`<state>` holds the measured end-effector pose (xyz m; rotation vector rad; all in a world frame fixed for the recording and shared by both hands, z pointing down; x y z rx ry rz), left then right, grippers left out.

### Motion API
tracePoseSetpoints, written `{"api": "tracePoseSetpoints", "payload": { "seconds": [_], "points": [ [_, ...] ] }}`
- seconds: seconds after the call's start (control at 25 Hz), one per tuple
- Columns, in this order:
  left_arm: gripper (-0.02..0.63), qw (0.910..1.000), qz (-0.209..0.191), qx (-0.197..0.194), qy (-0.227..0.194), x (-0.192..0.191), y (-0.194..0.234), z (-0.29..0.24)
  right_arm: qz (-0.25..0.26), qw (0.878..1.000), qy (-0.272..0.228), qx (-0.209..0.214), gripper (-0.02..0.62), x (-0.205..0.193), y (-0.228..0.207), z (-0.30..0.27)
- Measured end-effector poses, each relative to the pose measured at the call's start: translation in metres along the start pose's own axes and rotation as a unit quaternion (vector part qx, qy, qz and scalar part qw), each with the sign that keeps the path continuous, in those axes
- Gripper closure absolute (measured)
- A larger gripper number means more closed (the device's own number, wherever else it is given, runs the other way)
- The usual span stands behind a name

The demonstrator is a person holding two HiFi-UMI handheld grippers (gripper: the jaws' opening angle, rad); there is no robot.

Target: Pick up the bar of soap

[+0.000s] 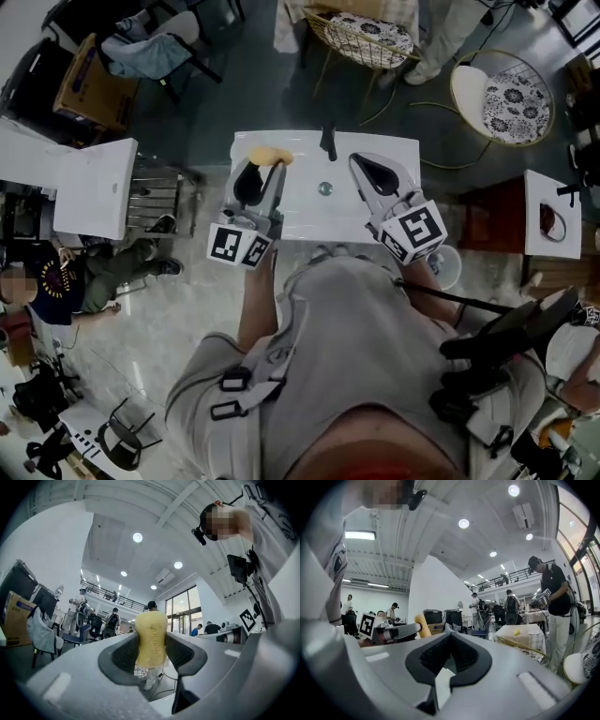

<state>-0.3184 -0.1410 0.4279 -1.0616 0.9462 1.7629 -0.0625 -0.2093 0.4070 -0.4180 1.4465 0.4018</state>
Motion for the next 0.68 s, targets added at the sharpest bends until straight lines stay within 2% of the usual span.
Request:
{"api": "tracePoseSetpoints", "payload": {
  "seconds": [0.24,0.68],
  "points": [
    [0.436,1.0000,0.003,0.002,0.008,0.008,-0.015,0.007,0.010,1.000,-0.002,-0.009,0.594,0.008,0.000,0.006],
    [0.436,0.9978,0.023,-0.041,-0.046,0.035,-0.043,0.000,0.029,0.998,-0.017,-0.051,0.594,0.021,-0.003,0.038]
  ]
}}
Point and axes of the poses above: the fingertips, and each gripper's own axes: z backward along the fingers, y to its left, x out of its top, the point moved 10 cm from there along z, backward along the fingers, and after that the axes turned 7 degrees about -y, right-handed, at the moved point
